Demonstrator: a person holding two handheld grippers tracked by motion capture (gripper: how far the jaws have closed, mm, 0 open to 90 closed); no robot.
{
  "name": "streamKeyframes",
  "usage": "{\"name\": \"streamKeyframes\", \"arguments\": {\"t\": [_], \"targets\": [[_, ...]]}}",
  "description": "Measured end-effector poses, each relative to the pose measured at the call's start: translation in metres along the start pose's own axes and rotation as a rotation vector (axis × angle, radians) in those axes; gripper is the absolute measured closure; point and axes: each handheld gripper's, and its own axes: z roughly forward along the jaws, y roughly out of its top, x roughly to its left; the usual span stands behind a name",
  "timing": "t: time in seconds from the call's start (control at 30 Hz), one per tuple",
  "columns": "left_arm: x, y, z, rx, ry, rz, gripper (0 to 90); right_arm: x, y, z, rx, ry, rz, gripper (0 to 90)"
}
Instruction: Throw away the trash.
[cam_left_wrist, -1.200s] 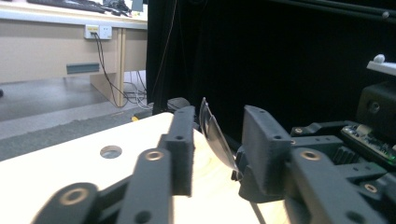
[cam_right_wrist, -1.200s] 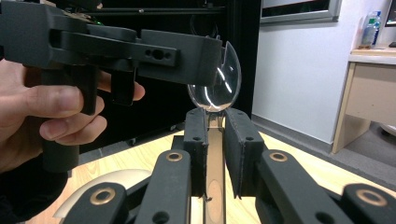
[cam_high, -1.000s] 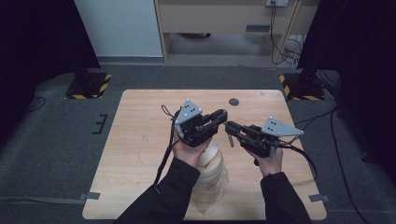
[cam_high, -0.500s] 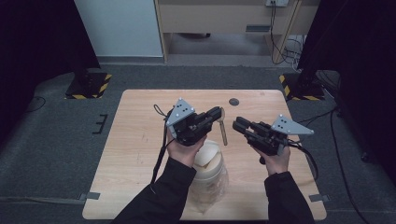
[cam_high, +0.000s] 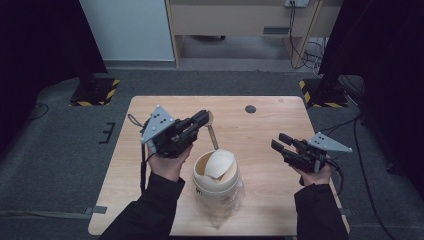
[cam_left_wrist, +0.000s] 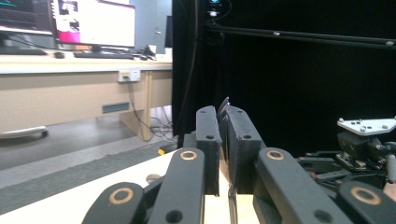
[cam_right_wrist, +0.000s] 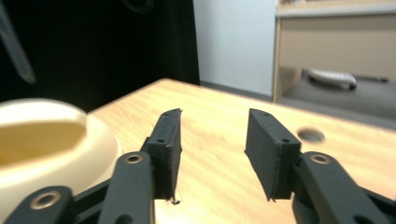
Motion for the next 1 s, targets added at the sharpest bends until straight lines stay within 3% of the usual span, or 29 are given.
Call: {"name": "streamKeyframes", "arguments": {"t": [0.13,0.37,0.6,1.0], "targets": [[0.009,-0.003,-0.019,0.005,0.042,0.023,84.0,-0.007,-0.018,-0.006,0.065,-0.041,0.004,48.7],[0.021,-0.018,-0.034,0.026,0.070,0.002,83.9,-0.015,-0.038,-0.009,0.120,-0.081,0.035,40.9],[0.022,-0.042,-0.031,0.062,0.069,-0.016,83.9,-0.019,-0.048,-0.005,0.165,-0.103,0.034,36.0],[0.019,-0.084,-0.011,0.181,0.043,-0.042,83.8,-0.024,-0.058,-0.002,0.202,-0.129,0.041,31.7]]}}
